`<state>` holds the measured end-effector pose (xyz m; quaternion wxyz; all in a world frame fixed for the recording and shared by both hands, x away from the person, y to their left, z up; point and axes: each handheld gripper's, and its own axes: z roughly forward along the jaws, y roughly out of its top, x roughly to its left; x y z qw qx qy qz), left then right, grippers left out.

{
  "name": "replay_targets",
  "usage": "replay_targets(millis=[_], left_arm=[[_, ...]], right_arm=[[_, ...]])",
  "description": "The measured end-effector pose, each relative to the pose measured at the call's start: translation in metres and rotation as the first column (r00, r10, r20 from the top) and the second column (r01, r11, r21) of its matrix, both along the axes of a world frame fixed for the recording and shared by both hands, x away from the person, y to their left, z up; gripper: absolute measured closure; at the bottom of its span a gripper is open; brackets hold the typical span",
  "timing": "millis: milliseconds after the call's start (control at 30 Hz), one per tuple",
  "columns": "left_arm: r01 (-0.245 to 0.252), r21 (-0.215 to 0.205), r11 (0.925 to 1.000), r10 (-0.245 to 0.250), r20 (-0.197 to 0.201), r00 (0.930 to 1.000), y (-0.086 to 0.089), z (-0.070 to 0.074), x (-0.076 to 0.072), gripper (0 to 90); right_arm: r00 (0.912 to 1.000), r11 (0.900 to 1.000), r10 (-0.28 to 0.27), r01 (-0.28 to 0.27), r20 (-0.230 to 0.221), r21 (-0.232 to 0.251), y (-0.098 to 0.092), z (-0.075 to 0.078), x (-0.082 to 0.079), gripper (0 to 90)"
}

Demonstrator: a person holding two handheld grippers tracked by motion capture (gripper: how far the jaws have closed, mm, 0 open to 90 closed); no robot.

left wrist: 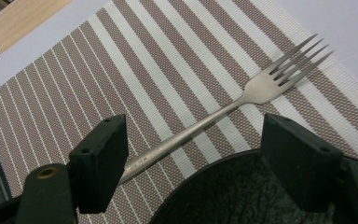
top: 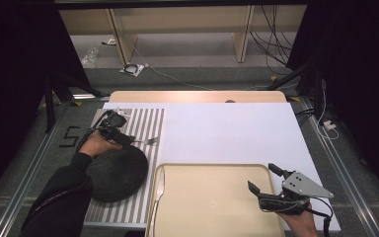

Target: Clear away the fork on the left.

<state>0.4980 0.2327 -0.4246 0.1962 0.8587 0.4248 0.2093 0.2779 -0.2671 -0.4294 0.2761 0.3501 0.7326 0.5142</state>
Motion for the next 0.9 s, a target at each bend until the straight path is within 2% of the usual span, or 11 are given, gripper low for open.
replay_targets(millis=[400, 567, 900], left_arm=[[0.023, 0.044, 0.9988, -0.020, -0.070, 0.9974, -0.001, -0.010, 0.020, 25.7], [0.034, 0.036, 0.9988, -0.031, -0.091, 0.9953, -0.001, -0.013, 0.026, 26.9], [0.093, 0.076, 0.9927, -0.080, -0.164, 0.9833, -0.002, -0.019, 0.038, 32.6]], right_arm=[[1.0000, 1.000, 0.000, 0.000, 0.000, 0.004, 0.000, -0.001, 0.001, 15.1], [1.0000, 1.000, 0.001, -0.001, -0.001, 0.004, 0.000, -0.001, 0.001, 15.1], [1.0000, 1.000, 0.001, -0.001, -0.002, 0.000, -0.001, -0.001, 0.001, 15.1]])
